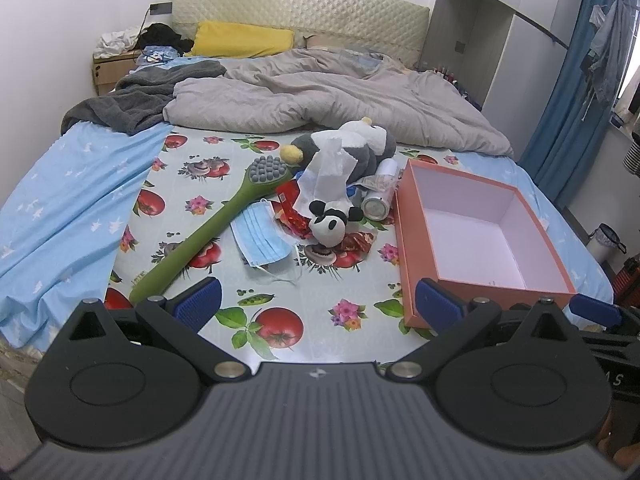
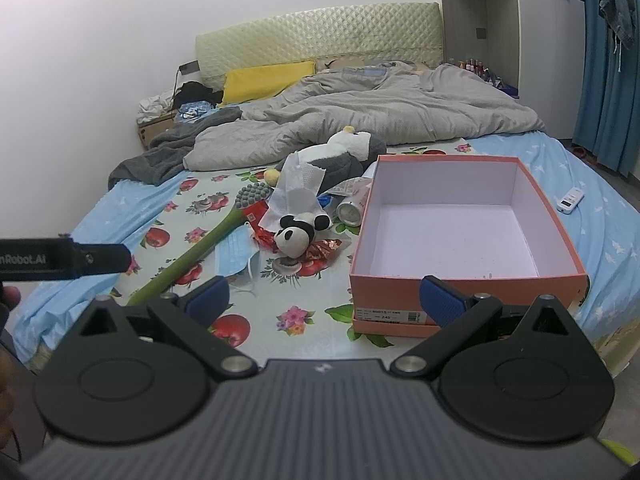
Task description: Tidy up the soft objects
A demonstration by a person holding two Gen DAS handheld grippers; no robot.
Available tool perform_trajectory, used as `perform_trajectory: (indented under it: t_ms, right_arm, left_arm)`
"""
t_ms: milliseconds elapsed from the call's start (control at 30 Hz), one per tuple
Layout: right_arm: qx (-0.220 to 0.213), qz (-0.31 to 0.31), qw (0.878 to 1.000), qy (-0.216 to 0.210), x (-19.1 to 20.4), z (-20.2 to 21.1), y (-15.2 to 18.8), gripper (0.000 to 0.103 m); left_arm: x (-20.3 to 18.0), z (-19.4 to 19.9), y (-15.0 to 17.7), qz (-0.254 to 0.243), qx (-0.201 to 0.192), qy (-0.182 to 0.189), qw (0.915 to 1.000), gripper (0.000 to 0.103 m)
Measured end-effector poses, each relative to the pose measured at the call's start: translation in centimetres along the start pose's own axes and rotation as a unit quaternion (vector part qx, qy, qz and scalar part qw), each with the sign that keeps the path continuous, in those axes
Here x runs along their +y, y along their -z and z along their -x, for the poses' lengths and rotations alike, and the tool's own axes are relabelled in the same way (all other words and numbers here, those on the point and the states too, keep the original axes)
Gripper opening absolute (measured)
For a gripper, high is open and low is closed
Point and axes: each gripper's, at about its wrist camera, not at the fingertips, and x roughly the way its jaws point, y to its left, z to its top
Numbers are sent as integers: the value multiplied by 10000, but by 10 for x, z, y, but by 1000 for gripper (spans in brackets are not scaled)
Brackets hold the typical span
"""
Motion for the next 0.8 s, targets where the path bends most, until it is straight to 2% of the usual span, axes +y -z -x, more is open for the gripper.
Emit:
perform_trajectory:
  t_ms: [800]
  right_arm:
    - [-23, 65, 10000, -16, 4, 0, 0, 103]
  left_arm:
    - [-2, 1, 0, -39, 1, -42, 10000, 103]
